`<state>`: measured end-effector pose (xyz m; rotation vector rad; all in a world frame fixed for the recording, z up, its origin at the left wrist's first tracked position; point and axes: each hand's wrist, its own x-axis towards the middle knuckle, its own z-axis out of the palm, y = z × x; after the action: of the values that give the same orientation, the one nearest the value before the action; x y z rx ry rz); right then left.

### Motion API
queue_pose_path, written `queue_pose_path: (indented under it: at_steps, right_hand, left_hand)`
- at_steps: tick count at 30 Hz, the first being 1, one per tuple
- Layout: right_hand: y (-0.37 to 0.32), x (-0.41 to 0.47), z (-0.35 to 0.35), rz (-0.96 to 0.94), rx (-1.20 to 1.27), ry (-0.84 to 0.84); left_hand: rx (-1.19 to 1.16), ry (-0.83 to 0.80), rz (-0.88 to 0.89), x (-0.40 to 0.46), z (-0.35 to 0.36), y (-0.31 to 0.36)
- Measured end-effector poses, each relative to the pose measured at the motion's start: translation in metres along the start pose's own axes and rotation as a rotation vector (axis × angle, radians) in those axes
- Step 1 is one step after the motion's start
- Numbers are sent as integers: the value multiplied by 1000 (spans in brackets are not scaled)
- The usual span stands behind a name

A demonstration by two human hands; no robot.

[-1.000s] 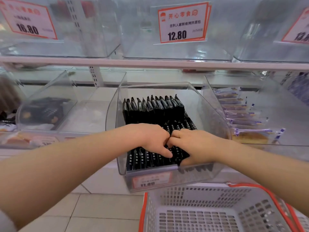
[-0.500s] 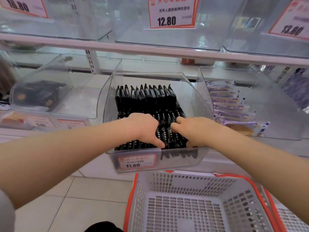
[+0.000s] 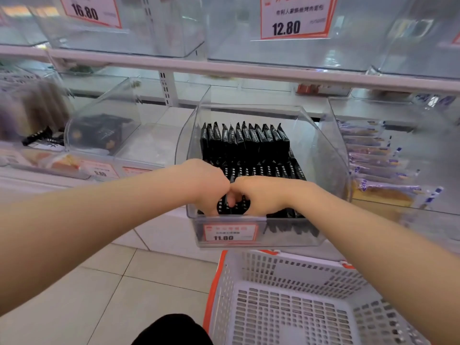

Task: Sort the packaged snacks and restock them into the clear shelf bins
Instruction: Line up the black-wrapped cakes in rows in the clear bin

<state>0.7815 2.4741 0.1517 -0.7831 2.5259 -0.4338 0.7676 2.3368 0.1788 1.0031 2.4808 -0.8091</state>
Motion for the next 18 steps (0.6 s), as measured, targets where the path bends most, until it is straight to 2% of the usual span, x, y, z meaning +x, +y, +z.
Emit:
queue_pose_path:
  at_steps: [4, 7, 9, 12, 14, 18]
  right_hand:
    - [2, 7, 2, 33, -106, 12]
    - [1, 11, 11, 81, -262, 191]
    - [2, 10, 14, 74, -262, 272]
    - [11, -4, 4, 42, -89, 195]
    - [22, -19, -5, 70, -66, 146]
    - [46, -43, -10, 255, -113, 54]
  left_hand:
    - [35, 100, -53, 4, 4, 1]
    - [36, 181, -82, 4, 6, 4]
    - [40, 179, -102, 4, 6, 5]
    - [1, 46, -49, 3, 2, 2]
    - [-5, -39, -19, 1, 0, 0]
    - [61, -33, -24, 1, -1, 2]
